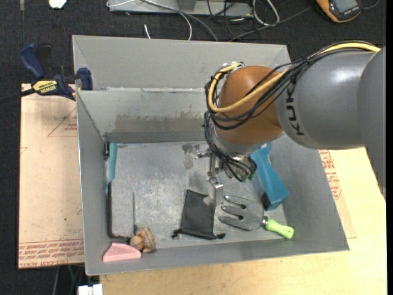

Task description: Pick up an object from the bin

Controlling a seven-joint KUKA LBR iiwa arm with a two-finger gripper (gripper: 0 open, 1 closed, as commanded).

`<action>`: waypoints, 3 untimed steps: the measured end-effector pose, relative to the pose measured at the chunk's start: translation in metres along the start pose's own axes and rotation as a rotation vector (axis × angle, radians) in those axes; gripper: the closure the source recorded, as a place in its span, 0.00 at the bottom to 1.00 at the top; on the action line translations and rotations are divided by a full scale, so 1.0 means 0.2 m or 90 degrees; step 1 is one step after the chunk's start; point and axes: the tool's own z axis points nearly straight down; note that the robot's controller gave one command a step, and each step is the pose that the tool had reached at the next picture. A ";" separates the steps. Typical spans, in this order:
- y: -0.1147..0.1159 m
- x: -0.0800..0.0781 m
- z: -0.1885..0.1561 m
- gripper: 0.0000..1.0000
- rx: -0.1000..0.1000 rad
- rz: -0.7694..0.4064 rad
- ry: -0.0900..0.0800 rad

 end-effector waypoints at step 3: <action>-0.21 0.38 0.27 0.00 -0.002 0.126 -0.002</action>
Offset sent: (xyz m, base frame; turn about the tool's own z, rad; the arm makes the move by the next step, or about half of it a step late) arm -0.0597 -0.0588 -0.0568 0.0508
